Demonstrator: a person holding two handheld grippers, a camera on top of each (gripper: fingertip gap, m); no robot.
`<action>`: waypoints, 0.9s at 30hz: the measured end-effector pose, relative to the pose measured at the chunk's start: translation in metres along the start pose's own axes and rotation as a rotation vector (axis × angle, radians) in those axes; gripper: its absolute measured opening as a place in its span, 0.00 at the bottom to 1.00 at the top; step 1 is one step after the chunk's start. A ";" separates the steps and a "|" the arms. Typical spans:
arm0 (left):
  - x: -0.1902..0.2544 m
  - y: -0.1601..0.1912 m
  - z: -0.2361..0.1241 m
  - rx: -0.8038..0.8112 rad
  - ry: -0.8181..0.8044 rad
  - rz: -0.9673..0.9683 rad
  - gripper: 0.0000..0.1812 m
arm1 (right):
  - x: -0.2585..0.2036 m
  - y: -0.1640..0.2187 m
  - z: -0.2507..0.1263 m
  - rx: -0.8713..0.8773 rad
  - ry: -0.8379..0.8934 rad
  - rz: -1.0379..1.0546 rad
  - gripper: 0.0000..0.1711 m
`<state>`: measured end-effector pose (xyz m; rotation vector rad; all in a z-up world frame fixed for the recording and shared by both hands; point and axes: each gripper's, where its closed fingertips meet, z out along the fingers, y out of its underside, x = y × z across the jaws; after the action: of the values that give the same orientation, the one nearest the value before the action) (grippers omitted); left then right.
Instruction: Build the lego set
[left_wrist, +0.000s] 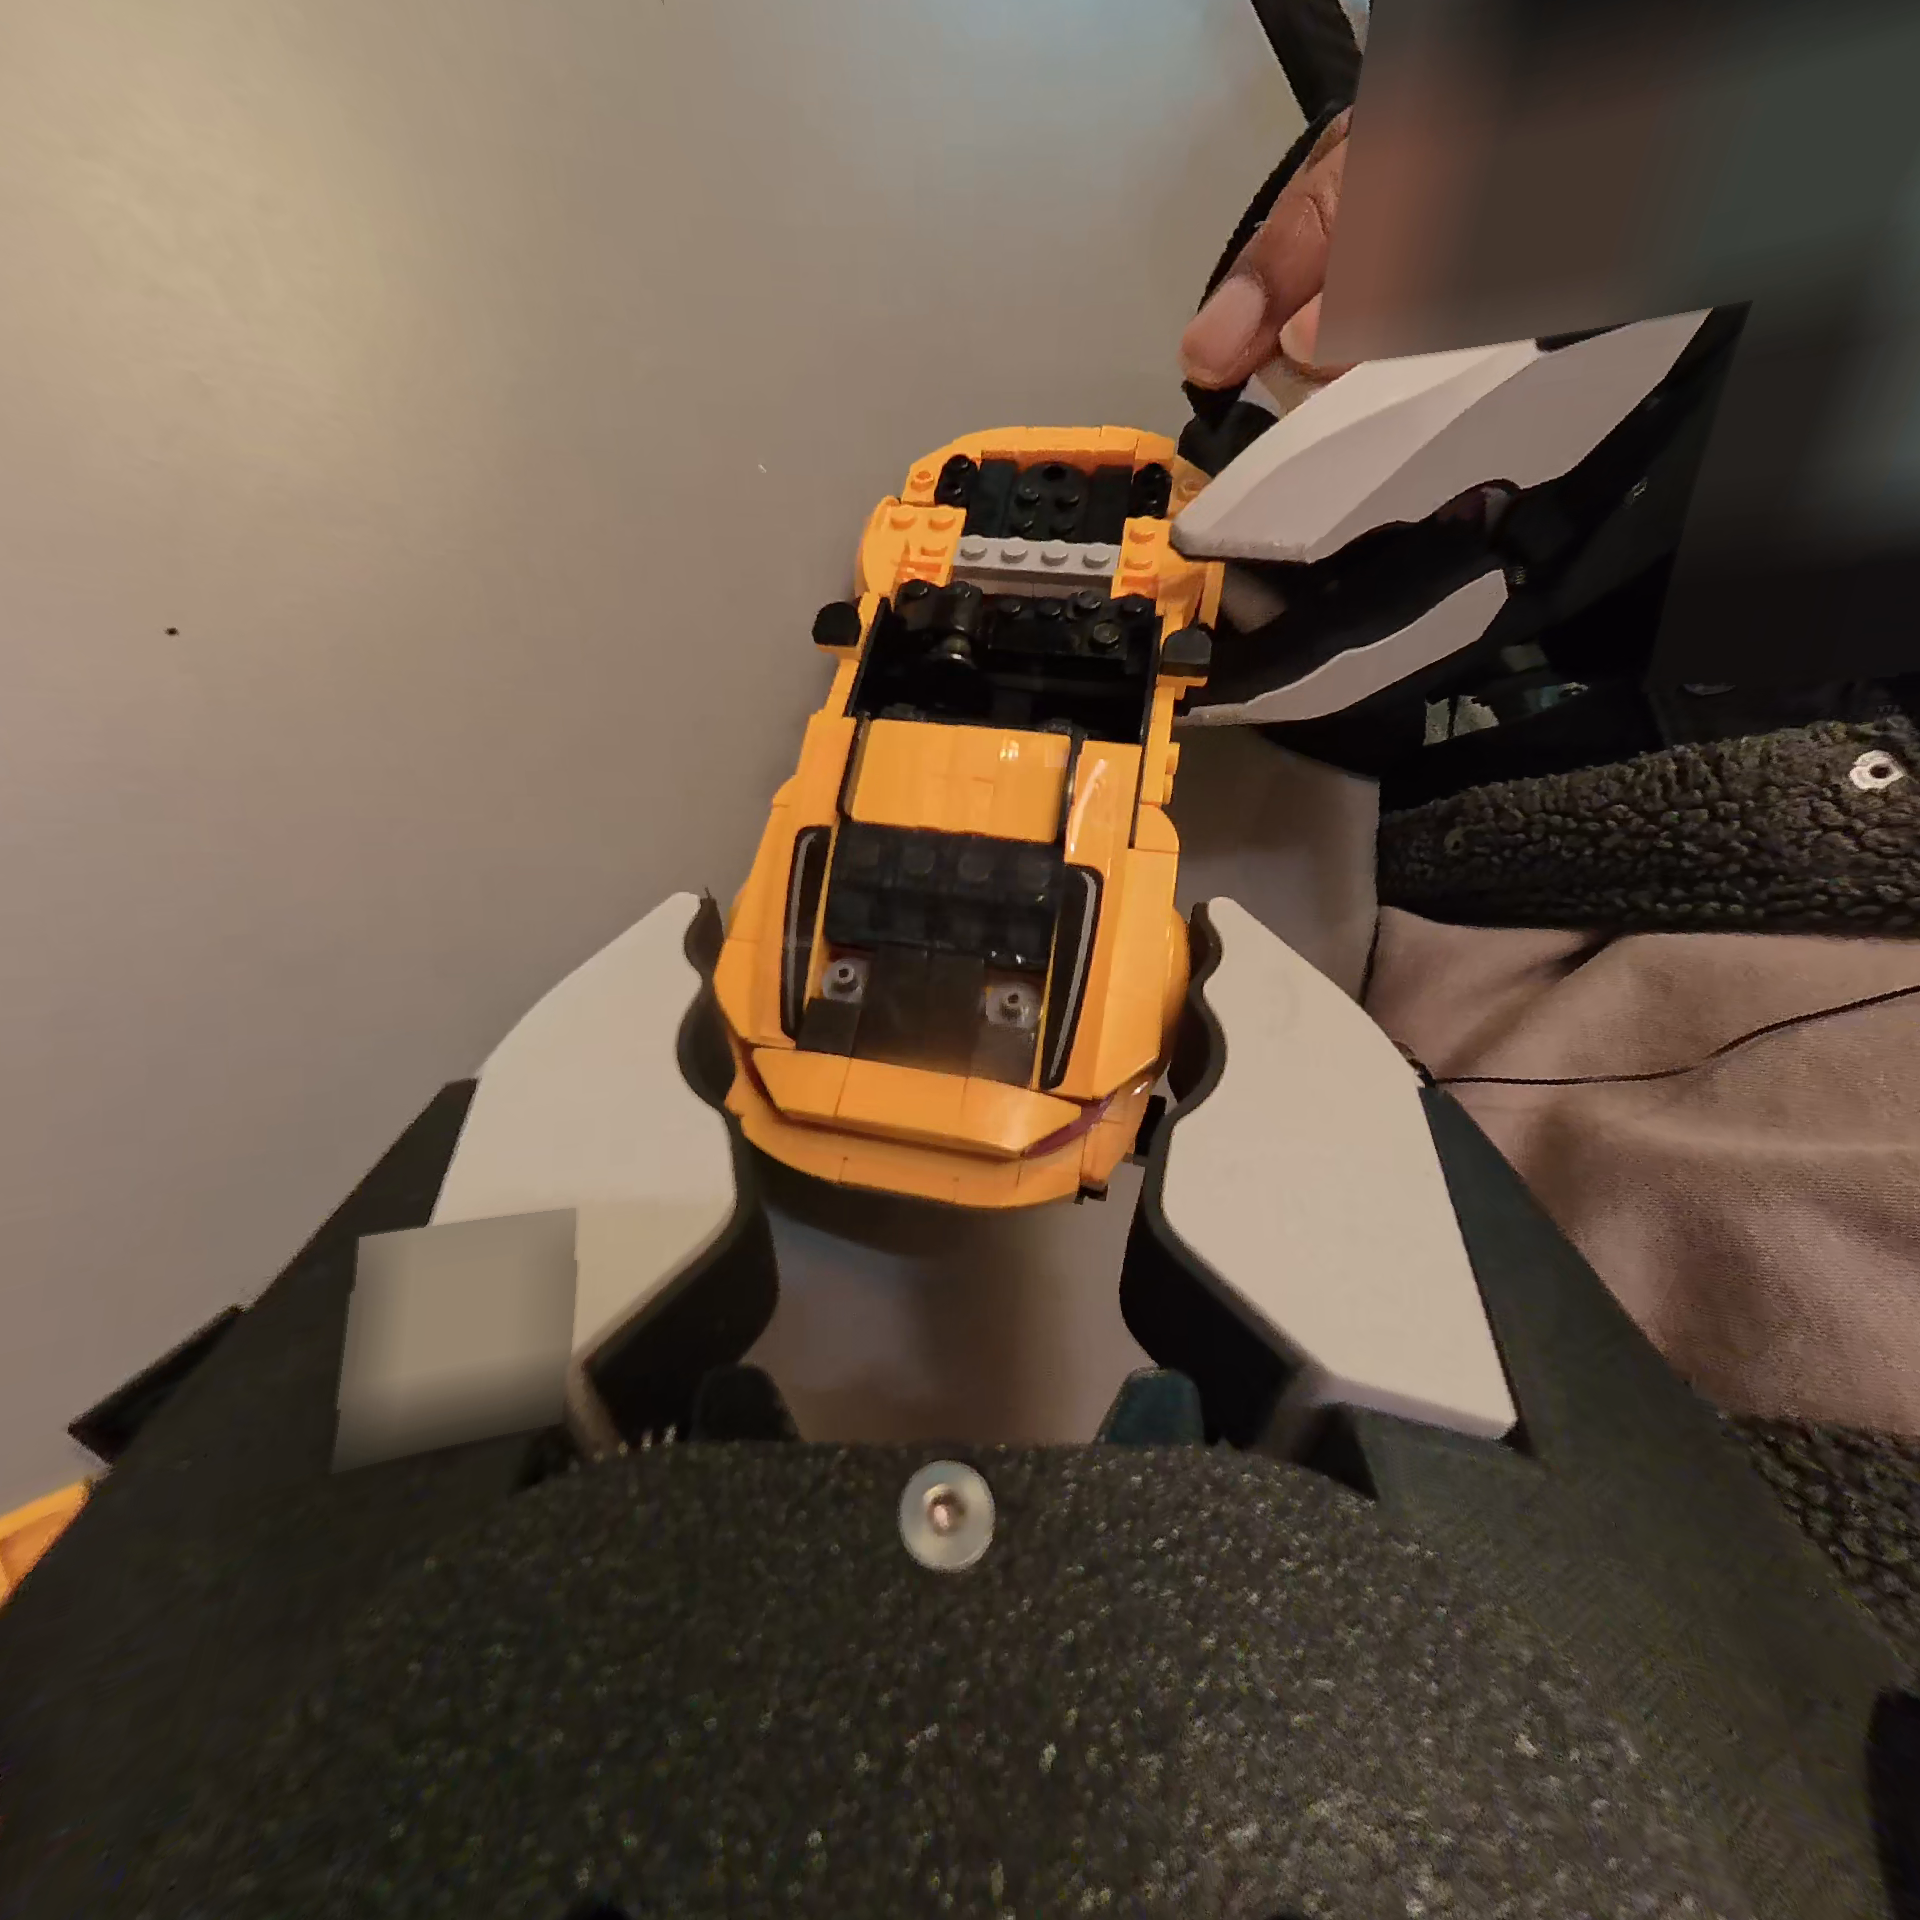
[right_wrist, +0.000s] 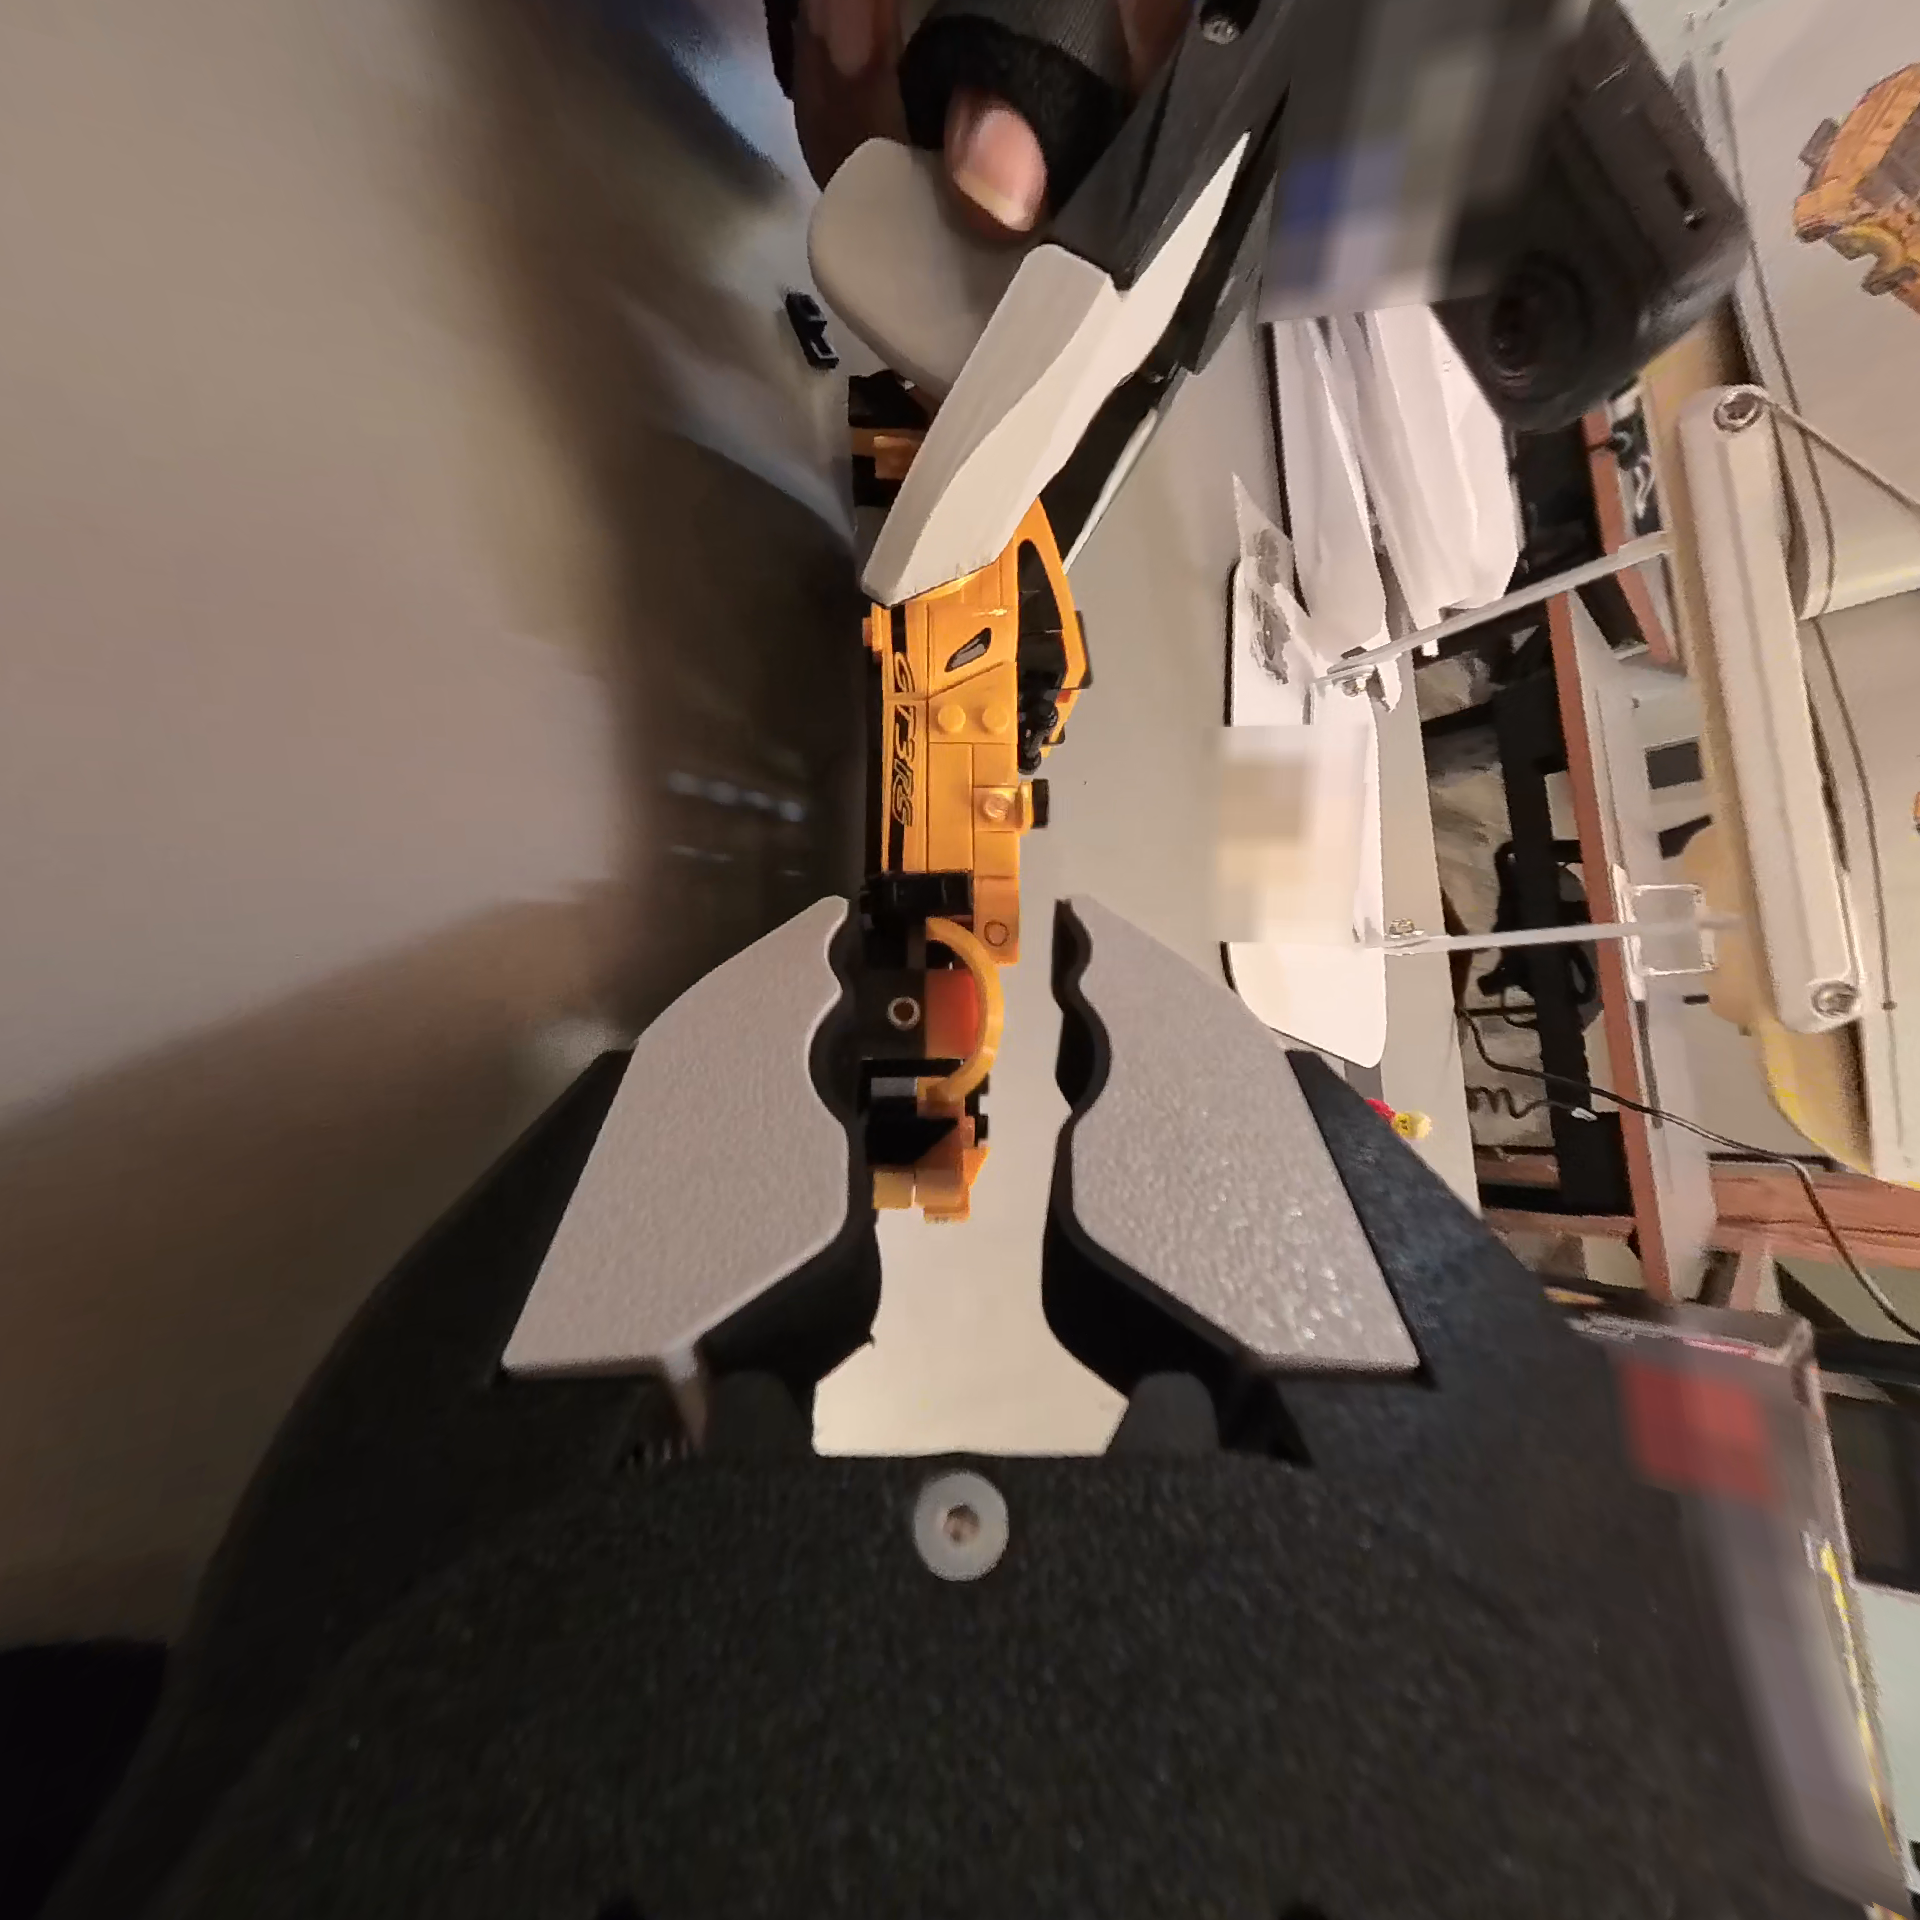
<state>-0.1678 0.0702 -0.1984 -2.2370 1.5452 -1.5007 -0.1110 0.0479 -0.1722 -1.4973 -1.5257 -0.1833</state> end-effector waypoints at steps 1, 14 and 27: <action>0.000 0.000 0.000 0.003 0.005 -0.008 0.46 | 0.000 -0.001 -0.001 0.006 -0.003 0.010 0.20; -0.001 -0.009 0.000 0.112 -0.012 -0.162 0.46 | 0.005 -0.002 -0.010 -0.089 0.166 0.271 0.06; 0.010 -0.004 0.015 0.311 -0.210 -0.186 0.46 | 0.002 0.007 -0.006 -0.121 0.233 0.958 0.05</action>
<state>-0.1540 0.0585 -0.1977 -2.3103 0.9950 -1.3782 -0.1015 0.0471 -0.1712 -2.0548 -0.5095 0.1183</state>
